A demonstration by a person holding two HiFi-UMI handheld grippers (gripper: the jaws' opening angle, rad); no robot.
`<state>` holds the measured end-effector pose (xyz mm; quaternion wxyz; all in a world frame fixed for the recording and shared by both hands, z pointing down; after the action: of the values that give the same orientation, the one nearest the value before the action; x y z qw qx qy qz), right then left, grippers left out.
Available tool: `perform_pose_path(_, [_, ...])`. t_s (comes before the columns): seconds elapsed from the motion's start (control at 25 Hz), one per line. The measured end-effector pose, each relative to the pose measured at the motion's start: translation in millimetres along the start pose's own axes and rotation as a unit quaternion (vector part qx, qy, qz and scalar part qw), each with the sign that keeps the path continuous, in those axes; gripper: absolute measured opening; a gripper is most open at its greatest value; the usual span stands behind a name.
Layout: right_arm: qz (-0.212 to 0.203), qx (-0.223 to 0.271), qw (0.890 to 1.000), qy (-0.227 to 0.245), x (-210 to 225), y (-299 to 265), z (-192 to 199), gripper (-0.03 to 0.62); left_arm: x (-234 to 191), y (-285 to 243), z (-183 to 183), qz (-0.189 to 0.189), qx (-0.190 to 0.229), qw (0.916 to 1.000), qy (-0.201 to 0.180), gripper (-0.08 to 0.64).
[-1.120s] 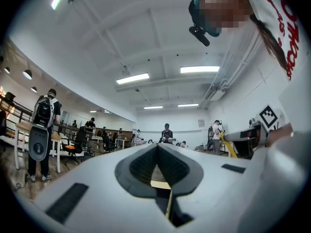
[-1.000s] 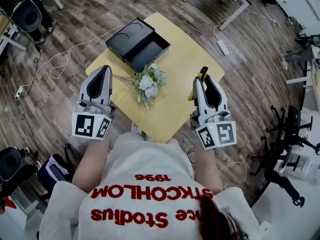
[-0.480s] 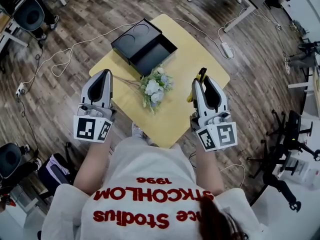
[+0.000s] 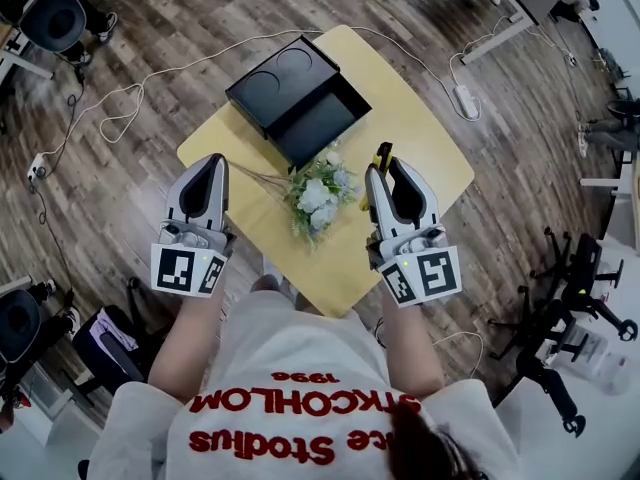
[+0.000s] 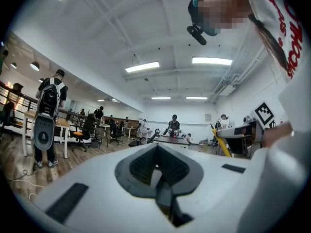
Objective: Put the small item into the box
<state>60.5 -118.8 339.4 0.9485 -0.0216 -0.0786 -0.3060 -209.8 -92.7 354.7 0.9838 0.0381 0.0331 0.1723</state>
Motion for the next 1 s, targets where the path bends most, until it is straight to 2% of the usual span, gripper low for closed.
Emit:
perform_pose_path(0.32, [-0.022, -0.015, 1.000, -0.014, 9.5, -51.9, 29.1, 0.113, -11.0, -17.6, 28.0, -0.010, -0.019, 0.9997, 0.011, 0.006])
perform_pose_path(0.56, [-0.022, -0.022, 0.999, -0.024, 21.5, -93.6, 56.9, 0.114, -23.9, -28.5, 48.6, -0.017, -0.034, 0.9992, 0.015, 0.005])
perform_pose_path(0.72, [-0.006, -0.030, 0.998, -0.049, 35.1, -122.6, 79.1, 0.114, -27.9, -31.6, 59.4, -0.022, -0.041, 0.9987, 0.021, 0.006])
perform_pose_path(0.88, [0.007, -0.053, 0.997, -0.052, 47.3, -149.4, 106.8, 0.114, -28.4, -32.0, 69.2, -0.022, -0.049, 0.9982, 0.026, 0.005])
perform_pose_path(1.0, [0.031, -0.069, 0.995, -0.071, 59.1, -161.1, 127.2, 0.114, -29.6, -29.8, 73.7, -0.023, -0.053, 0.9979, 0.028, 0.006])
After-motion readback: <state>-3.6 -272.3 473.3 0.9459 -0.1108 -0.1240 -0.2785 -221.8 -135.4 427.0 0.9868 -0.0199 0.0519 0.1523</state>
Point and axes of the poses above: the fingertips, and each gripper's own axes: y backward along the fingers, x to its right, z out of its underside, the point moved 5 cm from there along y, backward along the fingers, and after that the axes turned 5 degrees about x, right-handed, at the moved point
